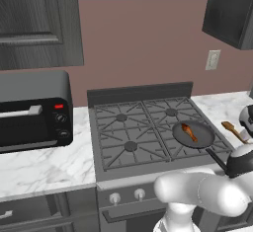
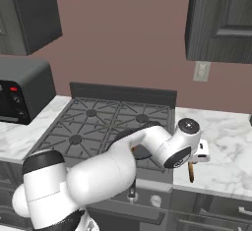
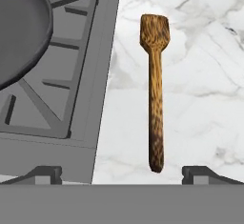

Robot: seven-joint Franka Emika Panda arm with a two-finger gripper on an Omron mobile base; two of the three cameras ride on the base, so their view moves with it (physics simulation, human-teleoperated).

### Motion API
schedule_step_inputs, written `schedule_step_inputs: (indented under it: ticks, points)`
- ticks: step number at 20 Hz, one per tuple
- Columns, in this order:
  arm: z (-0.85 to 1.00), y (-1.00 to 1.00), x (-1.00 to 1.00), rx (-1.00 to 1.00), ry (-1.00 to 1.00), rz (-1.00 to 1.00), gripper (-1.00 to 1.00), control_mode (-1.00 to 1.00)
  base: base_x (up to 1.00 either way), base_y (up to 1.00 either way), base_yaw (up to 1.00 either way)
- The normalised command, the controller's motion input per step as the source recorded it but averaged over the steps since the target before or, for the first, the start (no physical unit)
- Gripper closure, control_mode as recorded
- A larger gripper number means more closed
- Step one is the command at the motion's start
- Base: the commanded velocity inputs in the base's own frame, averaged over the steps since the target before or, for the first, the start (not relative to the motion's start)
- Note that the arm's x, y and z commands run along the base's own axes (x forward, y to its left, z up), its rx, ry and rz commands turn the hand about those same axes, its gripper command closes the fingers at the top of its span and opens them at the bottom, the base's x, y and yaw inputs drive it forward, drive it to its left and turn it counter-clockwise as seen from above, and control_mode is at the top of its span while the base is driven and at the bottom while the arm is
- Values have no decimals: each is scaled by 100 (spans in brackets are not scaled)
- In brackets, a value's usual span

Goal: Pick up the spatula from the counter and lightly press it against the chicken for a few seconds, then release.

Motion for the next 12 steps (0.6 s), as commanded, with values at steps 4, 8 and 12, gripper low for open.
schedule_step_inputs:
  ticks: [4, 8, 12]
  points:
    - [-13, -5, 12, 2, 1, 0, -100, -100, 0, 0, 0]
    - [-12, -6, 9, 1, 1, 0, -100, -100, 0, 0, 0]
    - [-10, -9, 8, 1, 1, 0, -100, -100, 0, 0, 0]
